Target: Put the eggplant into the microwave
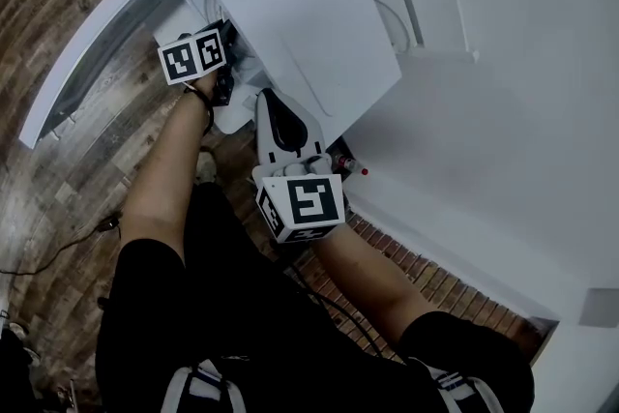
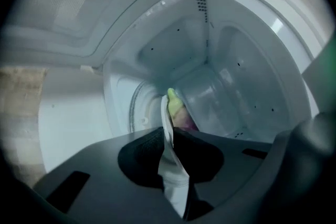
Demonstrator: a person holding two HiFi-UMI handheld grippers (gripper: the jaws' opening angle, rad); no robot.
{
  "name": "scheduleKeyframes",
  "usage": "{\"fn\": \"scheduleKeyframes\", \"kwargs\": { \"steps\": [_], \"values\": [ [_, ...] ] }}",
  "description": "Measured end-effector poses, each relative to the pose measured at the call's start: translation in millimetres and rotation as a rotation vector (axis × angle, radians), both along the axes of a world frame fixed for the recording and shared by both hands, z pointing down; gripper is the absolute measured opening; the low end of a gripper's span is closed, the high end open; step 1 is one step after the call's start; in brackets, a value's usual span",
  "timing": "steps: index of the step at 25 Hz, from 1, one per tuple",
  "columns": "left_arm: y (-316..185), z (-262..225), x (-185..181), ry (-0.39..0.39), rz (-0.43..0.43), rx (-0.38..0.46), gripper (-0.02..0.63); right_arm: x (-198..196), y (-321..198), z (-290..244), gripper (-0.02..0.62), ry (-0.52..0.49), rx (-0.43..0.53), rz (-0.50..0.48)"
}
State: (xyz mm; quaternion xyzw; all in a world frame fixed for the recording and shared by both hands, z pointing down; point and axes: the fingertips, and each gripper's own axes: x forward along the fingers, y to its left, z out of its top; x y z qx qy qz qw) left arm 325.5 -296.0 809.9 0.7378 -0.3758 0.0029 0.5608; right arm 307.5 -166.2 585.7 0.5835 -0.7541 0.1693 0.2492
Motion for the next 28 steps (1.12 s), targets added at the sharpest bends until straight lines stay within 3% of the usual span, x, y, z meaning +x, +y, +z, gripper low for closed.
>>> {"fn": "scheduleKeyframes", "kwargs": {
  "steps": [5, 7, 9, 13, 14, 15, 16, 24, 28],
  "values": [
    [-3, 2, -11, -0.417, 0.098, 0.248, 0.096, 1, 5, 6, 0.008, 0.010, -0.018, 0.005],
    [-5, 3, -14, -0.531, 0.107, 0.314, 0.121, 1, 6, 8, 0.008, 0.012, -0.025, 0.007],
    [-6, 0, -19, -0.589, 0.085, 0.354, 0.141, 1, 7, 10, 0.008, 0.012, -0.028, 0.010],
    [-8, -17, -37, -0.575, -0.001, 0.411, 0.138, 1, 7, 6, 0.008, 0.002, -0.018, 0.014],
    [-4, -22, -41, -0.560, -0.004, 0.411, 0.117, 1, 7, 4, 0.008, -0.003, -0.012, 0.016],
    [1, -27, -44, -0.550, 0.004, 0.408, 0.016, 1, 7, 1, 0.008, -0.009, -0.007, 0.018],
    [7, -34, -48, -0.544, 0.019, 0.407, -0.002, 0, 7, -1, 0.008, -0.015, 0.000, 0.020],
    [90, -137, -84, -0.551, 0.101, 0.427, -0.002, -6, 17, -42, 0.008, -0.075, 0.044, 0.033],
    [130, -196, -98, -0.474, 0.069, 0.348, -0.002, -7, 26, -74, 0.008, -0.102, 0.060, 0.009]
  ]
}}
